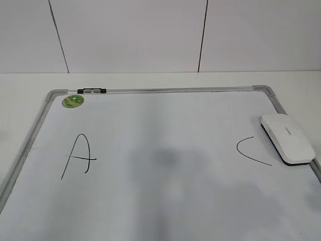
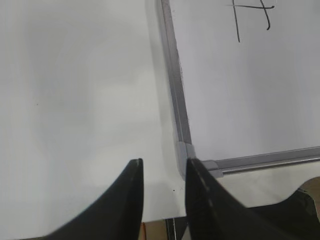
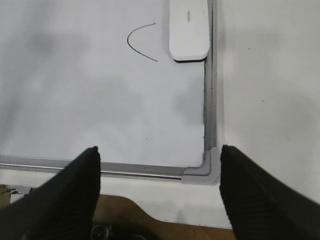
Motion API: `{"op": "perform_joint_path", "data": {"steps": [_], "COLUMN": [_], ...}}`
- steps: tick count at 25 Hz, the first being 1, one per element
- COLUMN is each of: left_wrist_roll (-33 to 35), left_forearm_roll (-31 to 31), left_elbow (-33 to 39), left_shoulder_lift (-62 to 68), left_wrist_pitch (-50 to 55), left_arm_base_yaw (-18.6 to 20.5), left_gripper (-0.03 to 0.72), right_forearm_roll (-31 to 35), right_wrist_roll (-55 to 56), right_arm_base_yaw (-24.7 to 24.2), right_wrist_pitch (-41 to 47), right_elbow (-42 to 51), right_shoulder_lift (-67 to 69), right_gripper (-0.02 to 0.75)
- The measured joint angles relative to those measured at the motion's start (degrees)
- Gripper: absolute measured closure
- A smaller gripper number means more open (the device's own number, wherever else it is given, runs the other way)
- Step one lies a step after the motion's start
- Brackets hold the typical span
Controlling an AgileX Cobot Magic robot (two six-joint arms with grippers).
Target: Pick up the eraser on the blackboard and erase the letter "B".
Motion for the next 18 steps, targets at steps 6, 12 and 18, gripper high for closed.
{"op": "perform_joint_path", "data": {"steps": [6,12,18], "left_wrist_roll": [0.0,1.5,1.8], "left_forearm_roll": [0.0,-0.1,-0.4], "left_elbow": [7.9,9.9,10.3], "left_shoulder_lift": [-10.7,-20.4,-29.0], "left_wrist_pitch": [-3.3,-7.4,-7.5], "left_arm_base_yaw": [0.0,0.0,0.0], "left_gripper": [0.473,0.473,0.473], "right_forearm_roll": [-1.0,-3.4,-4.1], "right_wrist_roll": [-1.4,-2.5,-2.7], "right_arm_base_yaw": [0.0,0.0,0.0], "right_wrist_pitch": [0.4,0.6,1.0], "right_elbow": [4.1,8.8,10.1], "right_shoulder_lift": [-12.3,-18.4,-18.7], "right_gripper": [0.167,0.167,0.167]}}
